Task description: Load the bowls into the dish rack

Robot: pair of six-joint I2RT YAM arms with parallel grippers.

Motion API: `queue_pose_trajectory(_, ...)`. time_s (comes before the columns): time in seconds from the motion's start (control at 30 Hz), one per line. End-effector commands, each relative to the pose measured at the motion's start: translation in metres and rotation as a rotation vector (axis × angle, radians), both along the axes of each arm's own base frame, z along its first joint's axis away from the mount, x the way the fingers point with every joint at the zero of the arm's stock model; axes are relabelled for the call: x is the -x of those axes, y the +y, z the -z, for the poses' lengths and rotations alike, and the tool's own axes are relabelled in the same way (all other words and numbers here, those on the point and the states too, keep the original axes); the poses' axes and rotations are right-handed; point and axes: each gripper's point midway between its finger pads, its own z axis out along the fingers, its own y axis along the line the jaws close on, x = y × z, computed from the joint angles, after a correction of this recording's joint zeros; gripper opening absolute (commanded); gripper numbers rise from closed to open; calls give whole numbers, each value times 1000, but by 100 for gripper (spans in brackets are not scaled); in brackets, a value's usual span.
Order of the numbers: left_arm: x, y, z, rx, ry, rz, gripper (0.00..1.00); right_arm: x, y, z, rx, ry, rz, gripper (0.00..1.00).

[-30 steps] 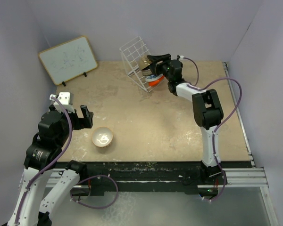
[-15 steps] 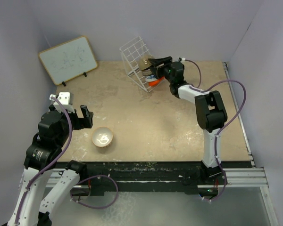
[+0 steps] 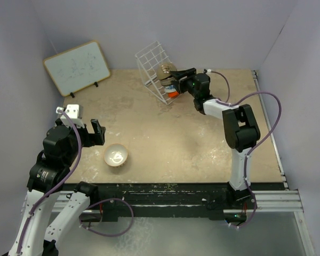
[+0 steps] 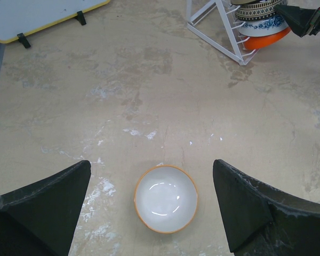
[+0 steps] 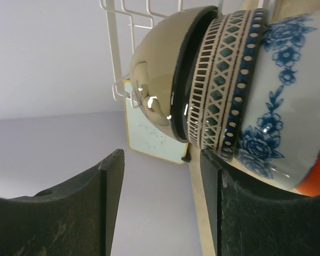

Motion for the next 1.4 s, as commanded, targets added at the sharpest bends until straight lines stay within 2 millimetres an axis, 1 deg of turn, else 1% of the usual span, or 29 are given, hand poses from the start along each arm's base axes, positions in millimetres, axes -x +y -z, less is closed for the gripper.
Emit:
queue_pose_trajectory(0.0,-5,1,-10,20,-49,-16,99,8,-11,-28,25,-63,19,62)
queue_pose_trajectory(0.1,-4,1,-11,19,-51,-16,99,17,-13,-29,55,-76,7,62)
queue_pose_trajectory(0.27,-3,6,-12,18,-50,-42,99,40,-21,-42,150,-124,-3,62)
queue_pose_trajectory(0.37,0,10,-21,27,-75,-61,99,56,-22,-59,245,-173,-21,62)
queue_pose_trajectory(0.43,2,11,-30,39,-100,-68,99,67,-18,-67,327,-197,-48,62)
queue_pose_trajectory(0.47,3,11,-35,47,-114,-70,99,73,-13,-72,368,-220,-70,61)
queue_pose_trajectory(0.5,4,12,-40,50,-125,-69,99,82,-1,-72,432,-234,-118,61)
queue_pose_trajectory(0.53,5,12,-45,54,-137,-71,99,89,10,-78,481,-267,-151,62)
queue_pose_trajectory(0.57,7,14,-54,58,-157,-76,99,99,22,-75,553,-269,-197,62)
queue_pose_trajectory(0.63,11,19,-68,55,-188,-93,99,122,50,-76,663,-315,-284,62)
queue_pose_trajectory(0.7,19,28,-84,47,-221,-128,99,149,78,-72,732,-364,-381,62)
queue_pose_trajectory(0.8,35,46,-112,44,-288,-198,99,186,110,-61,818,-433,-525,62)
queue_pose_trajectory(0.9,57,65,-139,59,-369,-274,99,229,147,-60,882,-566,-695,63)
queue_pose_trajectory(1.0,77,79,-159,74,-445,-320,99,270,185,-48,923,-654,-884,63)
queue_pose_trajectory(1.1,88,85,-168,86,-489,-337,99,301,217,-27,970,-690,-1034,65)
queue_pose_trajectory(1.13,90,85,-169,89,-495,-335,99,309,226,-19,987,-694,-1075,66)
queue_pose_trajectory(1.17,92,86,-169,90,-498,-333,99,322,237,-11,999,-704,-1123,66)
queue_pose_trajectory(1.2,93,85,-169,91,-495,-329,99,329,244,-2,1014,-702,-1158,66)
queue_pose_trajectory(1.33,97,86,-166,87,-477,-331,99,352,264,25,1095,-710,-1231,65)
queue_pose_trajectory(1.37,99,87,-166,87,-479,-334,99,360,265,34,1126,-701,-1255,65)
